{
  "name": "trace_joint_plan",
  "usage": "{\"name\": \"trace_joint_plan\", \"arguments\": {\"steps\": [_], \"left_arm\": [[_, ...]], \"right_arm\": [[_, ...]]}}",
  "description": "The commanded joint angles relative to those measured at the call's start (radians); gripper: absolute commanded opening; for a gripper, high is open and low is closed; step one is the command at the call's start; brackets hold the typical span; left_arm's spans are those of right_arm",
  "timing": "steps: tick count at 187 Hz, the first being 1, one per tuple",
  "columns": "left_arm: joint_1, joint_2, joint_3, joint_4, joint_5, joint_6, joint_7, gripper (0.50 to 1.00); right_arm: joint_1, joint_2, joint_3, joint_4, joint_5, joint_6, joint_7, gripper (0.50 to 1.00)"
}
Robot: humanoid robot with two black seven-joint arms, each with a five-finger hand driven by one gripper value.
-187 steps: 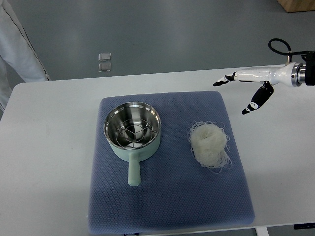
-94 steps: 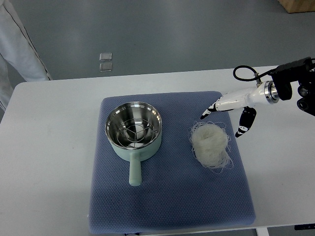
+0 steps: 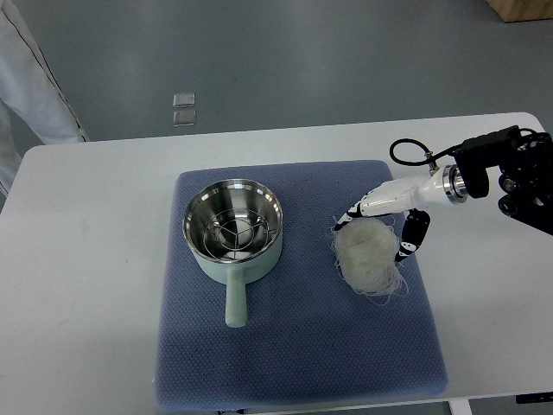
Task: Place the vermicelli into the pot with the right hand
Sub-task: 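Lower the right hand onto the vermicelli and close fingers around it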
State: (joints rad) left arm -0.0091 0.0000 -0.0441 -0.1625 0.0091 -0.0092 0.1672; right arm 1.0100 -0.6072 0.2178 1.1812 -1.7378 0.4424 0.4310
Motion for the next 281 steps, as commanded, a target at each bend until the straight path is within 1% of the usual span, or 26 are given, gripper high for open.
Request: {"name": "trace_joint_plan", "arguments": {"steps": [1, 21, 61, 77, 95, 104, 113, 124, 130, 138, 145, 154, 157, 164, 171, 175, 181, 183, 190, 204, 212, 251, 281], "left_arm": [[0.000, 0.000, 0.000, 0.000, 0.000, 0.000, 0.000, 1.000], [0.000, 0.000, 0.000, 0.000, 0.000, 0.000, 0.000, 1.000], [0.000, 0.000, 0.000, 0.000, -0.001, 0.000, 0.000, 1.000], [0.000, 0.000, 0.000, 0.000, 0.000, 0.000, 0.000, 1.000], [0.000, 0.000, 0.000, 0.000, 0.000, 0.000, 0.000, 1.000], [0.000, 0.000, 0.000, 0.000, 0.000, 0.000, 0.000, 1.000], [0.000, 0.000, 0.000, 0.000, 0.000, 0.000, 0.000, 1.000], [0.000, 0.000, 0.000, 0.000, -0.001, 0.000, 0.000, 1.000], [0.000, 0.000, 0.000, 0.000, -0.001, 0.000, 0.000, 1.000], [0.000, 0.000, 0.000, 0.000, 0.000, 0.000, 0.000, 1.000], [0.000, 0.000, 0.000, 0.000, 0.000, 0.000, 0.000, 1.000], [0.000, 0.000, 0.000, 0.000, 0.000, 0.000, 0.000, 1.000], [0.000, 0.000, 0.000, 0.000, 0.000, 0.000, 0.000, 1.000], [0.000, 0.000, 0.000, 0.000, 0.000, 0.000, 0.000, 1.000], [0.000, 0.000, 0.000, 0.000, 0.000, 0.000, 0.000, 1.000], [0.000, 0.000, 0.000, 0.000, 0.000, 0.000, 0.000, 1.000], [0.000, 0.000, 0.000, 0.000, -0.001, 0.000, 0.000, 1.000], [0.000, 0.000, 0.000, 0.000, -0.001, 0.000, 0.000, 1.000], [0.000, 0.000, 0.000, 0.000, 0.000, 0.000, 0.000, 1.000], [0.000, 0.000, 0.000, 0.000, 0.000, 0.000, 0.000, 1.000], [0.000, 0.000, 0.000, 0.000, -0.001, 0.000, 0.000, 1.000], [0.000, 0.000, 0.001, 0.000, 0.000, 0.000, 0.000, 1.000], [0.000, 0.000, 0.001, 0.000, 0.000, 0.000, 0.000, 1.000]], "right_arm": [[-0.014, 0.009, 0.000, 0.000, 0.000, -0.005, 0.000, 0.926], [-0.027, 0.012, 0.000, 0.000, 0.000, -0.019, 0.000, 0.926], [-0.030, 0.020, 0.003, 0.000, 0.000, -0.021, 0.000, 0.924], [-0.037, 0.020, 0.002, -0.002, 0.000, -0.022, 0.000, 0.913], [-0.044, 0.021, 0.002, -0.008, 0.000, -0.047, 0.000, 0.897], [-0.045, 0.029, 0.002, -0.011, 0.000, -0.048, 0.000, 0.870], [-0.050, 0.032, 0.002, -0.012, 0.000, -0.048, 0.000, 0.858], [-0.053, 0.034, 0.002, -0.014, 0.000, -0.051, 0.000, 0.811], [-0.054, 0.034, 0.002, -0.014, 0.000, -0.051, 0.000, 0.797], [-0.056, 0.034, 0.002, -0.014, 0.000, -0.051, 0.000, 0.791], [-0.062, 0.035, 0.002, -0.014, 0.000, -0.051, 0.000, 0.758], [-0.064, 0.037, 0.002, -0.014, 0.000, -0.051, 0.000, 0.742], [-0.064, 0.038, 0.002, -0.014, 0.000, -0.051, 0.000, 0.725], [-0.065, 0.040, 0.002, -0.015, -0.002, -0.051, 0.000, 0.709], [-0.065, 0.041, 0.002, -0.015, -0.002, -0.051, 0.000, 0.672], [-0.067, 0.041, 0.002, -0.014, 0.000, -0.051, 0.000, 0.666], [-0.068, 0.044, 0.002, -0.015, 0.000, -0.051, 0.000, 0.639], [-0.068, 0.044, 0.002, -0.015, 0.000, -0.051, 0.000, 0.639], [-0.068, 0.047, 0.002, -0.015, -0.002, -0.048, 0.000, 0.605], [-0.068, 0.047, 0.003, -0.015, 0.000, -0.051, 0.000, 0.568], [-0.068, 0.047, 0.006, -0.015, 0.000, -0.051, 0.000, 0.562], [-0.062, 0.044, 0.025, -0.017, 0.018, -0.051, 0.000, 0.564], [-0.061, 0.046, 0.100, -0.018, 0.037, -0.041, 0.000, 0.568]]}}
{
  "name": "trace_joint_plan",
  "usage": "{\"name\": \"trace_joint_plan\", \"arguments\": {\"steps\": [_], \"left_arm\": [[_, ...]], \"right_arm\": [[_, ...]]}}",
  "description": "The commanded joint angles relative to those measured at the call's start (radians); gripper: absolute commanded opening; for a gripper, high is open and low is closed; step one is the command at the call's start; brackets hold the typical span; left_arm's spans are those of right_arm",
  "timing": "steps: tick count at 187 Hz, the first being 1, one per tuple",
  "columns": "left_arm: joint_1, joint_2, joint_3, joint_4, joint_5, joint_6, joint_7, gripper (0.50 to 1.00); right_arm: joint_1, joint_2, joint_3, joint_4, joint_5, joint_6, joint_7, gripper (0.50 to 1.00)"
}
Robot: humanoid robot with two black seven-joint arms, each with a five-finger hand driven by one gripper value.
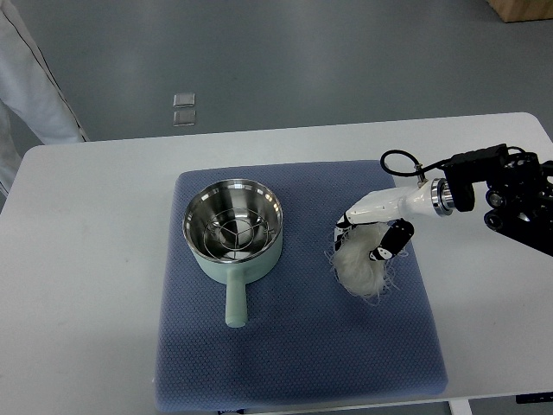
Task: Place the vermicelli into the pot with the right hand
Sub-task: 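Lower the right hand onto the vermicelli and close fingers around it, then lift the vermicelli and carry it over the green saucepan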
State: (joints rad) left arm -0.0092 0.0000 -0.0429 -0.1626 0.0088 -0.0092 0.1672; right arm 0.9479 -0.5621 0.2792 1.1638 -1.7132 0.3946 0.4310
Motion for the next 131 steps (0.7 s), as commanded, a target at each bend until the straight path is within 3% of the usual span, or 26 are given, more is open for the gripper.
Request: {"name": "trace_joint_plan", "arguments": {"steps": [1, 44, 103, 131], "left_arm": [[0.000, 0.000, 0.000, 0.000, 0.000, 0.000, 0.000, 1.000], [0.000, 0.000, 0.000, 0.000, 0.000, 0.000, 0.000, 1.000], [0.000, 0.000, 0.000, 0.000, 0.000, 0.000, 0.000, 1.000], [0.000, 0.000, 0.002, 0.000, -0.001, 0.000, 0.000, 1.000]], "right_arm": [[0.003, 0.001, 0.041, -0.001, 0.014, 0.009, 0.000, 0.568], [0.051, -0.005, 0.063, -0.009, 0.037, 0.015, 0.000, 0.574], [0.227, 0.010, 0.064, -0.062, 0.101, 0.049, 0.000, 0.580], [0.298, 0.093, 0.064, -0.093, 0.115, 0.052, -0.001, 0.586]]}}
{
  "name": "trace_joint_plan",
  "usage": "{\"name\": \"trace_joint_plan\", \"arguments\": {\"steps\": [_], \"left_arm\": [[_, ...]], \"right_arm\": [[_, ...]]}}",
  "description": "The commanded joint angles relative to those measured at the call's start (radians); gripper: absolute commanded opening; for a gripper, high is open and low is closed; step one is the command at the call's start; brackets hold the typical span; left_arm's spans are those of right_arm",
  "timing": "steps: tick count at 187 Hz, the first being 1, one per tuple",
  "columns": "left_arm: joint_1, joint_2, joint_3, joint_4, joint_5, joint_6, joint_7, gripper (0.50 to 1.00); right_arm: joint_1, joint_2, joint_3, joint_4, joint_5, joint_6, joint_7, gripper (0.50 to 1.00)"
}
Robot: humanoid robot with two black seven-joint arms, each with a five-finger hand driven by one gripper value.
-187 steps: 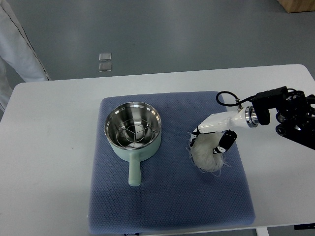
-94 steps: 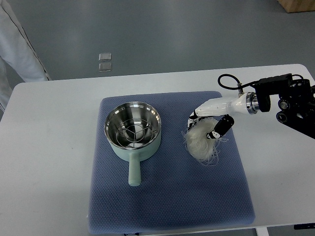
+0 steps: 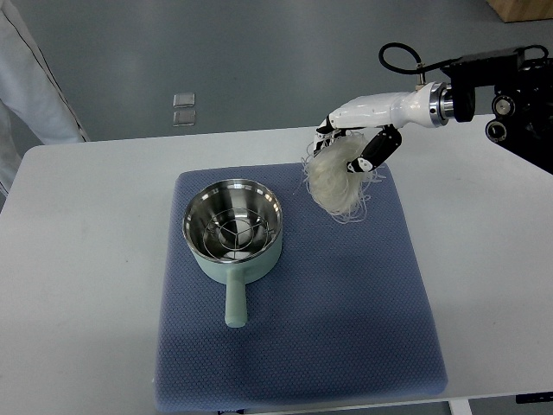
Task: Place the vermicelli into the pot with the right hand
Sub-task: 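Lift the vermicelli and carry it over the green saucepan, then open the right hand to drop the vermicelli into the saucepan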
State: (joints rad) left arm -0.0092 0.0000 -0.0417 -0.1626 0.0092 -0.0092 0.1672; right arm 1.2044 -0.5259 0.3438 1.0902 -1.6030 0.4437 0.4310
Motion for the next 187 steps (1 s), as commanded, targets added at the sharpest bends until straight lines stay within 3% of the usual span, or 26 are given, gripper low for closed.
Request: {"name": "trace_joint_plan", "arguments": {"steps": [1, 80, 105, 135, 187], "left_arm": [[0.000, 0.000, 0.000, 0.000, -0.001, 0.000, 0.000, 1.000], [0.002, 0.000, 0.000, 0.000, 0.000, 0.000, 0.000, 1.000], [0.002, 0.000, 0.000, 0.000, 0.000, 0.000, 0.000, 1.000], [0.002, 0.000, 0.000, 0.000, 0.000, 0.000, 0.000, 1.000], [0.002, 0.000, 0.000, 0.000, 0.000, 0.000, 0.000, 1.000]], "right_arm": [[0.041, 0.056, 0.000, -0.020, 0.005, 0.003, -0.002, 0.586], [0.040, 0.369, -0.002, -0.181, -0.006, -0.016, -0.005, 0.603], [0.012, 0.405, -0.002, -0.211, -0.008, -0.034, -0.005, 0.613], [-0.019, 0.426, -0.002, -0.224, -0.008, -0.074, -0.032, 0.678], [-0.031, 0.426, -0.002, -0.224, -0.006, -0.103, -0.043, 0.750]]}}
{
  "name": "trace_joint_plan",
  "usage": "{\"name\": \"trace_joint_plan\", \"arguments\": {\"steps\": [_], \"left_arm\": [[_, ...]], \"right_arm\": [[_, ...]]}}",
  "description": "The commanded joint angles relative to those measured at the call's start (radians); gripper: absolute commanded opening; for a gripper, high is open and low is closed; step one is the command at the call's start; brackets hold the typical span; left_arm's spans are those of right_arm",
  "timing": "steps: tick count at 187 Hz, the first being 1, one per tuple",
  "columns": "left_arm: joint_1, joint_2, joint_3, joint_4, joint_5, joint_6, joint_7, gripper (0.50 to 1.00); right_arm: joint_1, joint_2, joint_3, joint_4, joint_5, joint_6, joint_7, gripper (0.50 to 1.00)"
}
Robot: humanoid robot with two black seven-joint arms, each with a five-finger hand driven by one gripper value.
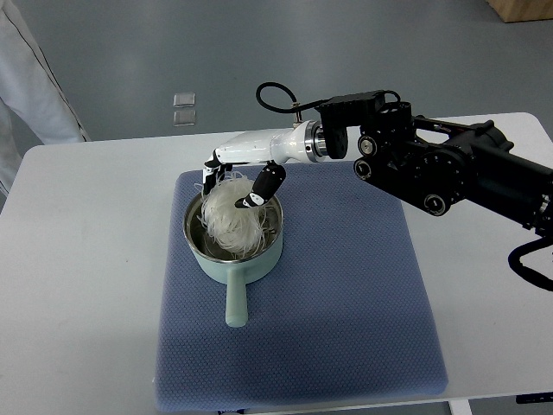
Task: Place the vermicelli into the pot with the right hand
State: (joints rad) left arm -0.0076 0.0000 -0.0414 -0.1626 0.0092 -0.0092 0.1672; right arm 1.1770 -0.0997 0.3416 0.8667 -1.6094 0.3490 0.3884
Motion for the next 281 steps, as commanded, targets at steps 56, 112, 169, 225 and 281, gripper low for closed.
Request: {"name": "trace_joint_plan", "arguments": {"steps": [56, 112, 169, 225, 281], "left_arm": [[0.000, 0.000, 0.000, 0.000, 0.000, 0.000, 0.000, 1.000], [0.000, 0.000, 0.000, 0.000, -0.001, 0.000, 0.000, 1.000], [0.000, 0.000, -0.002, 0.000, 0.000, 0.000, 0.000, 1.000], [0.000, 0.000, -0.002, 0.000, 0.000, 0.000, 0.000, 1.000], [0.000, 0.000, -0.002, 0.000, 0.000, 0.000, 0.000, 1.000]], "right_arm": [[-0.007, -0.012, 0.007, 0.002, 0.013, -0.018, 0.000, 0.915], [-0.039, -0.018, 0.191, -0.011, 0.201, -0.010, 0.000, 0.926], [-0.160, 0.018, 0.507, -0.235, 0.634, -0.108, 0.000, 0.926], [-0.280, 0.023, 0.537, -0.336, 1.146, -0.229, 0.001, 0.926], [-0.359, 0.023, 0.536, -0.344, 1.352, -0.288, 0.012, 0.928]]}}
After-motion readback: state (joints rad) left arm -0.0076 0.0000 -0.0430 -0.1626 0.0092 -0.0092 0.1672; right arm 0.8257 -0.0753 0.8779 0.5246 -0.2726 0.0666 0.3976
